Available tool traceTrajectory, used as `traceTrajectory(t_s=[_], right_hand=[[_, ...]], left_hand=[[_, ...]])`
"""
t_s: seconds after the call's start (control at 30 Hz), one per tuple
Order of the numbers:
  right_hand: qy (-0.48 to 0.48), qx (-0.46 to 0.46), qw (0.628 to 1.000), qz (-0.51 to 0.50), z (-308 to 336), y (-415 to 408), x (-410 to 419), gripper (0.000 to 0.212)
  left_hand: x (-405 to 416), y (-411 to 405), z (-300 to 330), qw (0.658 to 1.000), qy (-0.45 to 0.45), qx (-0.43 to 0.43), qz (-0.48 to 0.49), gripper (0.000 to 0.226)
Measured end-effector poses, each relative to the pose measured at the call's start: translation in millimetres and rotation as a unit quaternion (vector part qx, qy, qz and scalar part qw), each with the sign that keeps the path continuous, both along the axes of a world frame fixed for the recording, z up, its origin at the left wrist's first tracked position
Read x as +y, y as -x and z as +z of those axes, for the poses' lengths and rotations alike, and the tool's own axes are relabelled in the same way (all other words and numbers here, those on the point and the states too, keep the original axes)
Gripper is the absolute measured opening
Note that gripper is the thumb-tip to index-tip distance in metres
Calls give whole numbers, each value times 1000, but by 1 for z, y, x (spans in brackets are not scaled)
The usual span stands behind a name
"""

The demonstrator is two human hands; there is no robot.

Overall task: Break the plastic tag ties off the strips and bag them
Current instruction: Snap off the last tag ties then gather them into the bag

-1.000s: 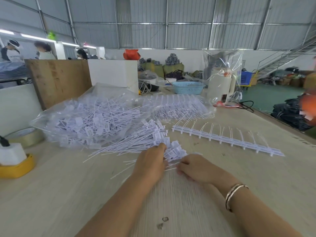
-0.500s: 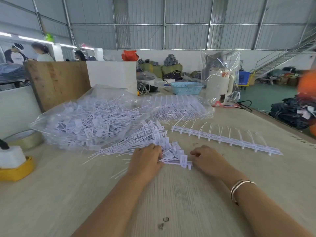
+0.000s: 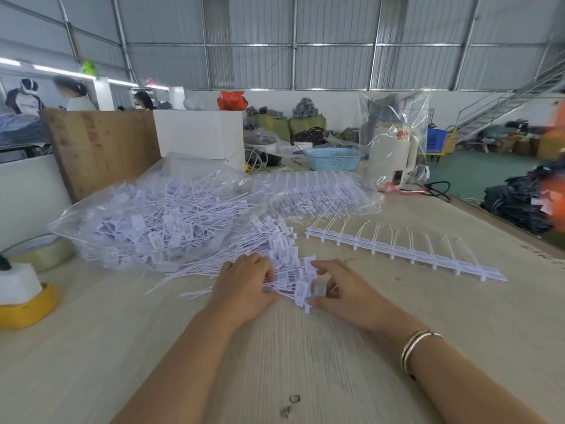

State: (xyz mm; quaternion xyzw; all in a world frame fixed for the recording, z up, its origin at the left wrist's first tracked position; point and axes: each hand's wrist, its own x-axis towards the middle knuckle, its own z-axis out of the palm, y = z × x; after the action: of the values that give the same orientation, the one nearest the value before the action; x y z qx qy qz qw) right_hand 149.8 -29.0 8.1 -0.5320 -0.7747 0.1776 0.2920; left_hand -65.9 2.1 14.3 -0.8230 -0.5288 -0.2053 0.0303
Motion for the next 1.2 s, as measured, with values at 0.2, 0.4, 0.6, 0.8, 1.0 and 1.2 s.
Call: traceTrajectory(t_s=[0.2, 0.4, 0.6, 0.8, 1.0, 1.2], right_hand=[[-75, -10, 994, -81, -1, 11, 6, 42], [-33, 69, 976, -204, -6, -20, 23, 17], [-16, -121, 955, -270, -5, -53, 53, 27], [-52, -231, 936, -261, 0, -48, 86, 42], [-46, -367, 893, -257, 8, -51, 105, 35], [-133, -497, 832, -208, 11, -56, 94, 24]], left_hand=[[7, -7, -3, 997, -29, -69, 29, 15], [13, -13, -7, 995, -50, -45, 74, 14], [3, -20, -11, 997, -45, 0, 60, 28], [-9, -30, -8, 998, -67, -2, -21, 27], [-10, -34, -7, 995, -66, -13, -69, 21], [-11, -36, -7, 996, -63, -11, -70, 20]])
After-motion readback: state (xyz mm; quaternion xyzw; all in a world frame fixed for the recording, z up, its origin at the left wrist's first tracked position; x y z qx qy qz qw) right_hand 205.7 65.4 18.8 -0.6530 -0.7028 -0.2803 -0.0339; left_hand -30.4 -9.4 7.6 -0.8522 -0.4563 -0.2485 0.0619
